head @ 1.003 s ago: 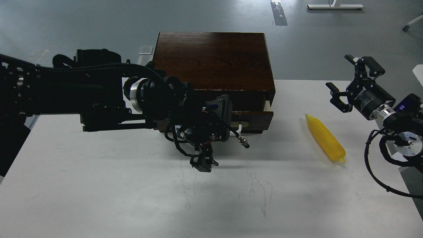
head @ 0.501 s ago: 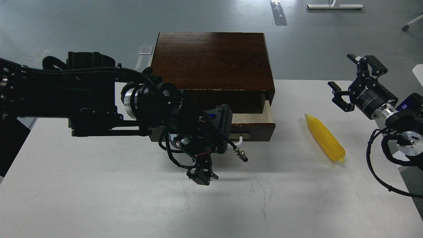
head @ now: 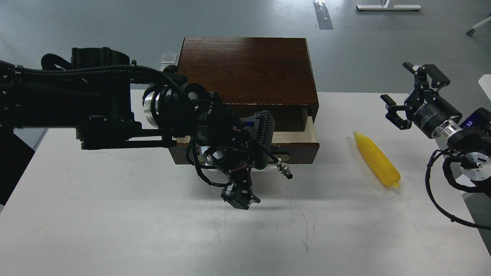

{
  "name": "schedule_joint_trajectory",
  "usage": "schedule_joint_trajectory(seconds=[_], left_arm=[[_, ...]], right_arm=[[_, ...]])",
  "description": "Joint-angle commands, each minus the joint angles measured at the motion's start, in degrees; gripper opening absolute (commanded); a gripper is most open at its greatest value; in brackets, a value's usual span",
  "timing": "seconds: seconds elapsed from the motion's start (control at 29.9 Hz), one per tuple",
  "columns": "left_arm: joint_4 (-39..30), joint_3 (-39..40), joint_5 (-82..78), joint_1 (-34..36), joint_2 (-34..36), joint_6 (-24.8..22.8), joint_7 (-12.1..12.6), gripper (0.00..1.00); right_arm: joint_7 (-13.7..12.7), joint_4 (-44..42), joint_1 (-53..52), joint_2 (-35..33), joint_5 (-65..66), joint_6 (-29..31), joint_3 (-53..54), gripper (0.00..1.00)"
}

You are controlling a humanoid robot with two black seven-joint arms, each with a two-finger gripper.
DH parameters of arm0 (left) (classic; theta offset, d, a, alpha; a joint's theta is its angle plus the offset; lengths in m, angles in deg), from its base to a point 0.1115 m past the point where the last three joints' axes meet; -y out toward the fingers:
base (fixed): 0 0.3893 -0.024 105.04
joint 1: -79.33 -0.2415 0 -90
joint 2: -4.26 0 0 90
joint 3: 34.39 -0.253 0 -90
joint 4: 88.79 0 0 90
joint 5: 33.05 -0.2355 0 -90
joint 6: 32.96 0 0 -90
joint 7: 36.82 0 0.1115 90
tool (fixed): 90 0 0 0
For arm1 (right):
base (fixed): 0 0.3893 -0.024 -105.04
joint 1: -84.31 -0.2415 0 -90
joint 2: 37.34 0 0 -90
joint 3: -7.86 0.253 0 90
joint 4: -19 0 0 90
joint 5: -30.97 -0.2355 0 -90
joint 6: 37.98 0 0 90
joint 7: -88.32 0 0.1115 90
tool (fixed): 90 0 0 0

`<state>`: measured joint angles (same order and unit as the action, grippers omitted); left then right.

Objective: Put corn in drawer with both arms
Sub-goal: 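Pull the drawer outward toward the robot with the left gripper, then lift the left gripper away from the open drawer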

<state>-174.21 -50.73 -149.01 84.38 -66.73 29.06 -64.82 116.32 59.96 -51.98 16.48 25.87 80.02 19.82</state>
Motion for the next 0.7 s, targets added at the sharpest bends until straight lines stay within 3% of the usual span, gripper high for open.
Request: schedule_joint_trajectory(seconds=[0.0, 0.3, 0.43, 0.67], left_arm=[[-1.15, 5.33, 4.13, 0.13, 3.04, -0.02, 0.0, 0.98], [2.88, 15.9, 41.47, -0.75, 13.15, -0.02, 0.0, 0.98], [11.12, 17.57, 67.01, -5.74, 17.46, -0.02, 0.0, 0.98], [13.87, 18.45, 93.96, -16.2, 27.12, -0.02, 0.0, 0.98]], right_arm=[[0.0, -0.01, 0.06, -0.12, 0.0, 0.0, -0.01, 1.0], [0.0, 0.08, 0.15, -0.91, 0.0, 0.0, -0.01, 1.0], [0.0, 0.17, 0.15, -0.99, 0.0, 0.0, -0.01, 1.0], [0.0, 0.35, 0.15, -1.87, 0.0, 0.0, -0.01, 1.0]])
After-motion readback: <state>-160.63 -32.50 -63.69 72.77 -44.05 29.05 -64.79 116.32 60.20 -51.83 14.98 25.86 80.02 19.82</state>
